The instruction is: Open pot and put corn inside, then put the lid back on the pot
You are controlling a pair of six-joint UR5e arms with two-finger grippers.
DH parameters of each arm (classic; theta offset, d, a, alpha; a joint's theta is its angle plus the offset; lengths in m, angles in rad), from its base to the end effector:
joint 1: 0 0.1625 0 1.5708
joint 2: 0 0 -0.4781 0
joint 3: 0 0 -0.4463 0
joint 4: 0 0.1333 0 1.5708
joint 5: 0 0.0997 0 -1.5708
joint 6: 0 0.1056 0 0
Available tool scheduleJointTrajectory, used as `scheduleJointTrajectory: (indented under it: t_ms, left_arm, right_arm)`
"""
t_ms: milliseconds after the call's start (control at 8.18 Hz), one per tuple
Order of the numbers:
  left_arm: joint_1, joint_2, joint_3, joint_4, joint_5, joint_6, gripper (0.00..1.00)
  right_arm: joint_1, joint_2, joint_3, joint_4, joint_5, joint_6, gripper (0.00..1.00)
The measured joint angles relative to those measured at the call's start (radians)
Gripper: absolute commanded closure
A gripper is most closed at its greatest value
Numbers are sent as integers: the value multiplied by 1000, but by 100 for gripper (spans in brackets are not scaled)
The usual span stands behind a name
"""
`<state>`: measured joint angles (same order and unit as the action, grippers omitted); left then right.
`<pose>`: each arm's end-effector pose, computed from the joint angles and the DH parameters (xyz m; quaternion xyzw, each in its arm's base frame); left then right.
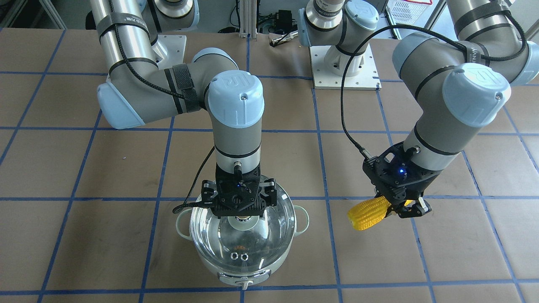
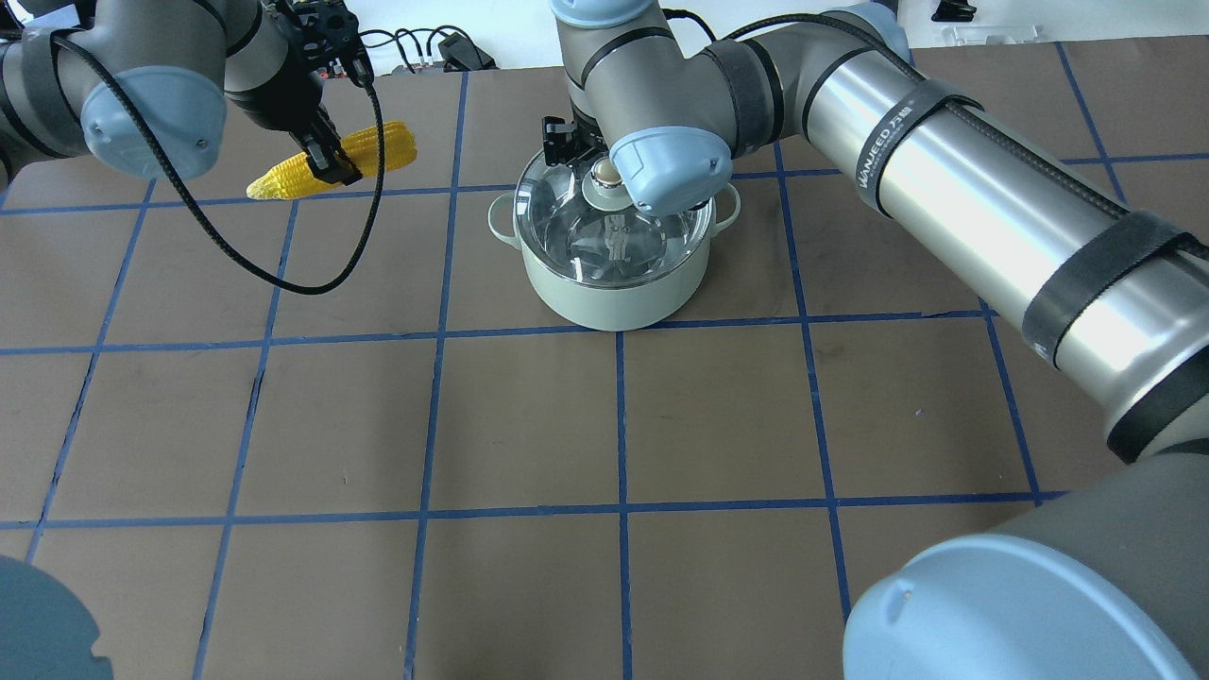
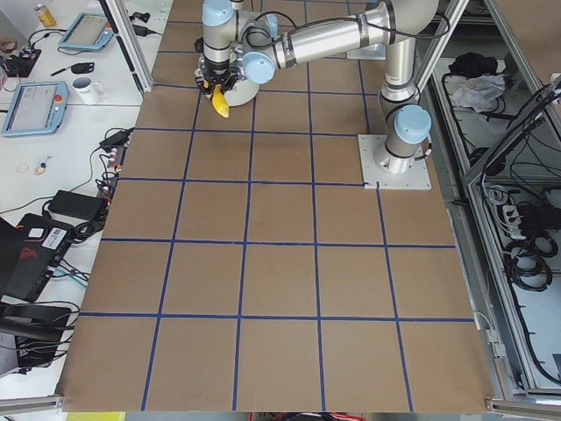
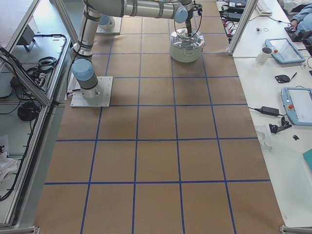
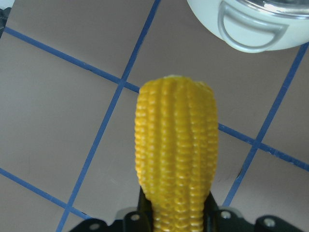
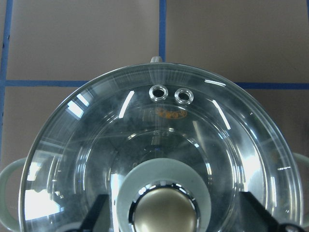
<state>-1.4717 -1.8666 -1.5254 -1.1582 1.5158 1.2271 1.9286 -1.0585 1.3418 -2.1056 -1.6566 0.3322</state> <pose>-0.0704 -0.6976 0.4213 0.5345 0.8408 -0.0807 0.0282 0.3915 -0.6923 0.3774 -0.0073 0.9912 -0.1323 0.0023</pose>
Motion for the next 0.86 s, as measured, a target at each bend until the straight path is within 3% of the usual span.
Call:
scheduleJointTrajectory:
  t_ms: [244, 856]
  left_arm:
    - [-2, -2, -2, 5, 1, 6, 100]
    - [-3, -9, -1, 8, 1, 8, 100]
  right_arm:
    - [-1, 1, -5, -6, 49, 16, 9]
    - [-5, 9, -1, -8, 9, 16, 15]
